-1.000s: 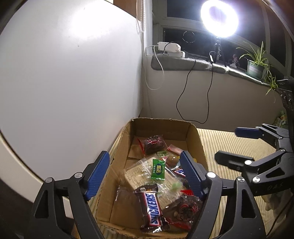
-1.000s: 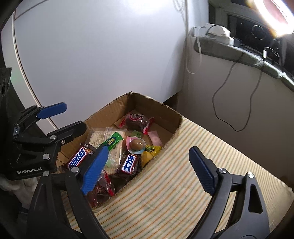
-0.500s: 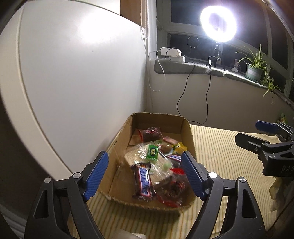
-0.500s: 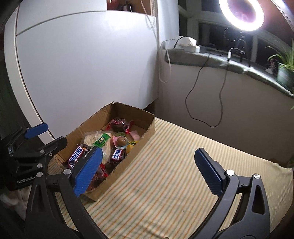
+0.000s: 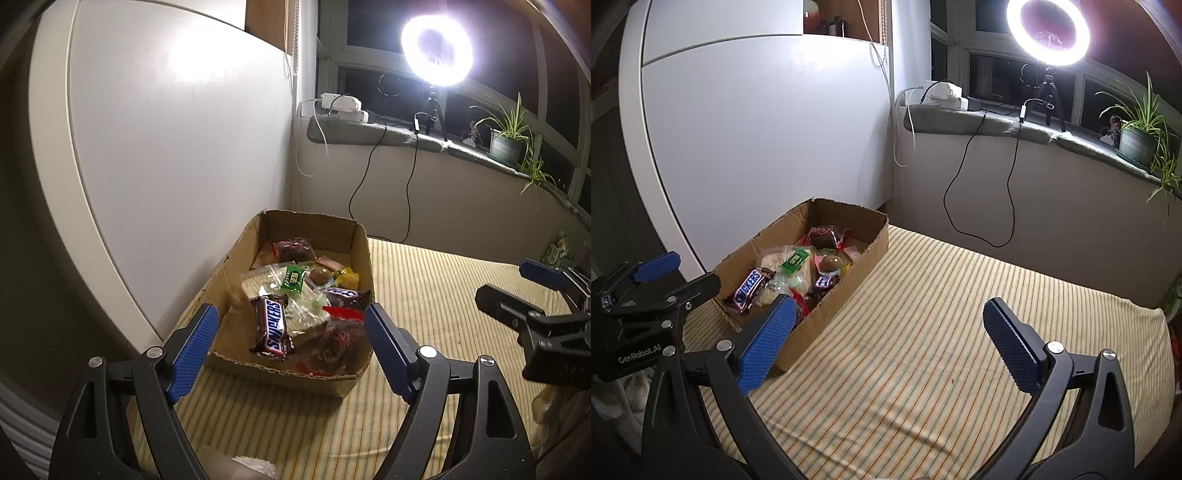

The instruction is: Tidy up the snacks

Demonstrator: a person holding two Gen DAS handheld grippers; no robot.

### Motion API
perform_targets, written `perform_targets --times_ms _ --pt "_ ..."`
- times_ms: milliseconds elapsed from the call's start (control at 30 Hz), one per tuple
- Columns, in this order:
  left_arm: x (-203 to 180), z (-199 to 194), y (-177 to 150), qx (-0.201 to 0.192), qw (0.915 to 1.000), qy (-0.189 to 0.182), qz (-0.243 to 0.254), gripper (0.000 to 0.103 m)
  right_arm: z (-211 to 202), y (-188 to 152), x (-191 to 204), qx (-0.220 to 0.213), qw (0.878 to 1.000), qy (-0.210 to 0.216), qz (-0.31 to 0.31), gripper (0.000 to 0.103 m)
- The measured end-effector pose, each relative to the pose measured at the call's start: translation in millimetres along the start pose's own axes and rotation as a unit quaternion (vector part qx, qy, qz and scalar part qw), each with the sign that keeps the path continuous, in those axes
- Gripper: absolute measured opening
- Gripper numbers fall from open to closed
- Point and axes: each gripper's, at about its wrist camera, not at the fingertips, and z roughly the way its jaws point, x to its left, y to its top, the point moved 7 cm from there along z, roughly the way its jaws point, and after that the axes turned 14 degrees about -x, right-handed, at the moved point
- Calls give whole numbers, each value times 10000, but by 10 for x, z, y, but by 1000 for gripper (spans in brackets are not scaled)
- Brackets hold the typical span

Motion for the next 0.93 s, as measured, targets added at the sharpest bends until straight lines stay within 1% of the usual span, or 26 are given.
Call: perform_targets --times_ms 300,733,933 --pt "-60 -34 -5 -10 10000 -26 13 81 -40 -56 -52 9 9999 -8 110 103" --pt "-104 -51 0 -21 10000 -47 6 81 -60 -73 -73 20 9999 39 101 103" --pt "-157 -68 0 -56 10000 -67 21 81 -83 -91 -153 13 10000 14 89 103"
